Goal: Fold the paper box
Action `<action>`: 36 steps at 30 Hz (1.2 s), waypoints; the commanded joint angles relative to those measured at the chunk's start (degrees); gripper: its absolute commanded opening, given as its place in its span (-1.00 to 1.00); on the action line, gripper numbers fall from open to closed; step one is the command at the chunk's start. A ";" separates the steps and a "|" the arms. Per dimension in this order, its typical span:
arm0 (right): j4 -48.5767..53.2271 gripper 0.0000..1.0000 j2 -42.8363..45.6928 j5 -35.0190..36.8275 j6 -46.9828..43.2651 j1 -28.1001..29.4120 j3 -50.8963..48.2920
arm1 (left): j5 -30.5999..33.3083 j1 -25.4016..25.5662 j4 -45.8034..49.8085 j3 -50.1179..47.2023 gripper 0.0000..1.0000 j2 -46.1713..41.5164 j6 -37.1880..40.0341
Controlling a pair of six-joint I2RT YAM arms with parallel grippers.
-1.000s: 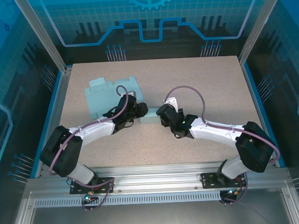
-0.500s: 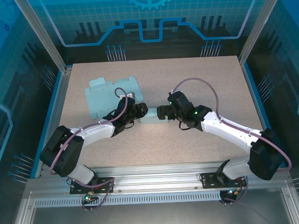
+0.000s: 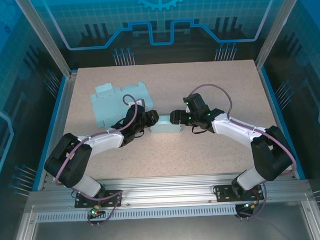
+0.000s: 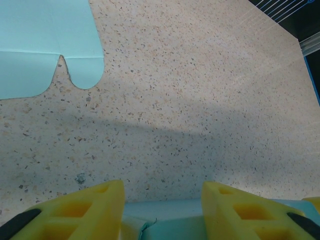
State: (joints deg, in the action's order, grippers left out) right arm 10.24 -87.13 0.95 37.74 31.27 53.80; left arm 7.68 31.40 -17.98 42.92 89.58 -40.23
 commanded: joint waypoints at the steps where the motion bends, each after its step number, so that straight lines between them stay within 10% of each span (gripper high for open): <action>1: -3.62 0.59 -0.93 -2.71 1.76 -1.03 -4.78 | -0.31 0.85 6.19 -2.66 -0.10 1.92 0.11; 29: -10.28 0.11 -6.09 -3.05 4.89 -3.74 -11.80 | -4.36 -2.22 -3.43 -15.98 -0.22 -4.58 1.18; 36: -9.78 0.08 -7.43 -4.03 4.75 -3.76 -10.43 | -8.99 -2.20 -2.60 -14.26 0.30 -9.20 7.41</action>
State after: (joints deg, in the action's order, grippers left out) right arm -12.12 -90.67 -6.57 43.11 28.80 45.50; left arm 1.61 29.41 -28.60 29.34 82.08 -37.98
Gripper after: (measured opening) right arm 0.544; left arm 0.645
